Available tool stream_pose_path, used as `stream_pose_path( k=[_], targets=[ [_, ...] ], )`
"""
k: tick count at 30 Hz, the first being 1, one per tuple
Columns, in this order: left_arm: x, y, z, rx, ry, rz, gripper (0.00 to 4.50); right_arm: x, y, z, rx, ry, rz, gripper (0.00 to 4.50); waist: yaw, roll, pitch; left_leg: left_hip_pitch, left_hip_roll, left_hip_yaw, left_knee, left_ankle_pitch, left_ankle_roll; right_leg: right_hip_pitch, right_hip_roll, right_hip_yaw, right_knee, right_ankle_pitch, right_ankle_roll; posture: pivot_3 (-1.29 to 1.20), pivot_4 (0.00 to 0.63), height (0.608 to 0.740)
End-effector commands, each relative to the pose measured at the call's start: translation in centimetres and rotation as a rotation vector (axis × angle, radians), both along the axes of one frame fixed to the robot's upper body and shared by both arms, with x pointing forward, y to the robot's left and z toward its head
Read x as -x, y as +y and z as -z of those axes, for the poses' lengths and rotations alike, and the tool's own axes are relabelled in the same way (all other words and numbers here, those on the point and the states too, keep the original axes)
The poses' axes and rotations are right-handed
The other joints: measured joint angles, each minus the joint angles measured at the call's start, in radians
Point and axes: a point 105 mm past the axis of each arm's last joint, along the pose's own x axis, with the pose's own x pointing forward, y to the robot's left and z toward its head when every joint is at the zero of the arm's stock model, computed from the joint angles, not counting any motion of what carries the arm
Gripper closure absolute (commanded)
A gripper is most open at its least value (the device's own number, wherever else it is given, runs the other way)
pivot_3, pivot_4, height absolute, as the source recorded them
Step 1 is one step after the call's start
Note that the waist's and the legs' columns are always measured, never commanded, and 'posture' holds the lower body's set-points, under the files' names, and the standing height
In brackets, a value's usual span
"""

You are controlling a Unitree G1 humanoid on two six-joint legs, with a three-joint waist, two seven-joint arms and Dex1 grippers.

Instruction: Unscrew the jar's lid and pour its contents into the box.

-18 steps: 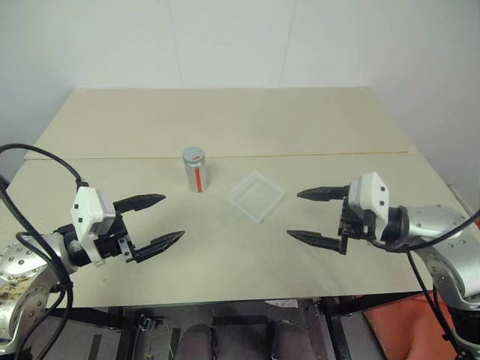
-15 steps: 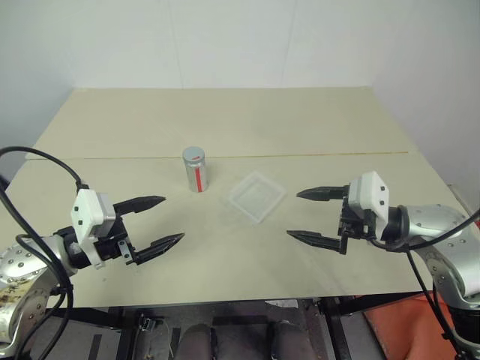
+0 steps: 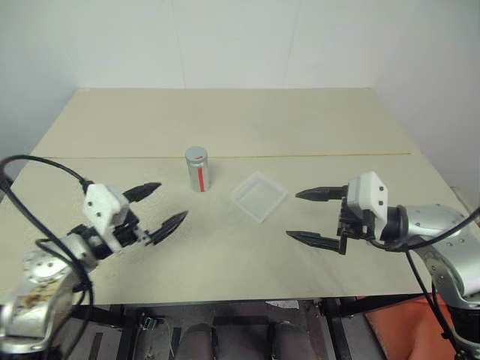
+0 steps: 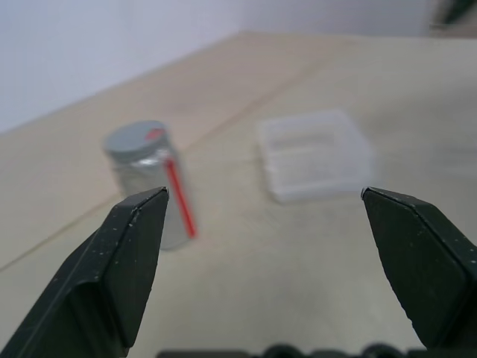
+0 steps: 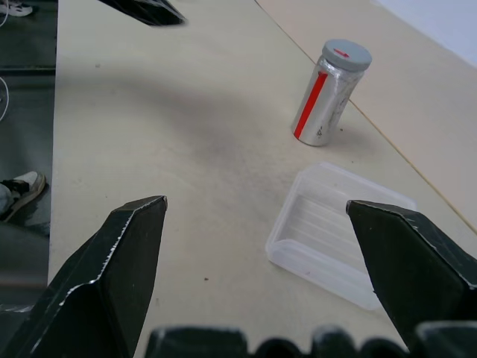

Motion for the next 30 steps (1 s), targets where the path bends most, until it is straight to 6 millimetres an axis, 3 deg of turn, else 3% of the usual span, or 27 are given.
stream_pose_path(
  k=[1,9,17,30],
  targets=[
    [-1.7,-0.8,0.1,0.024,-0.025,-0.14,0.0,0.3,0.2,-0.8,0.003,-0.034,-0.021,0.03,-0.002,-0.001,0.0,-0.001,0.0,0.0,0.0,0.0,0.0,0.0,0.0,0.0,0.0,0.0,0.0,0.0,0.15,0.74],
    [-5.6,-2.3,1.2,0.071,-0.061,-0.402,0.0,0.3,0.2,-1.2,0.006,-0.046,-0.023,0.03,-0.003,-0.001,0.0,-0.001,0.0,-0.001,0.001,0.0,0.0,0.0,0.0,0.0,0.0,0.001,0.001,0.0,0.15,0.74],
    [-7.5,-4.5,1.3,0.1,-0.097,-0.479,0.0,0.4,0.1,-1.4,0.007,-0.06,-0.022,0.03,-0.001,-0.002,0.0,-0.002,0.0,-0.001,0.002,0.0,0.001,0.0,0.0,-0.001,0.0,0.001,0.001,0.0,0.15,0.74],
    [-10.3,-5.6,1.3,0.116,-0.112,-0.636,0.0,1.2,0.4,-1.5,-0.006,-0.054,-0.05,0.03,-0.001,-0.003,0.001,-0.003,0.0,-0.002,0.003,-0.001,0.001,0.0,0.0,-0.001,0.0,0.001,0.002,0.0,0.15,0.74]
  ],
)
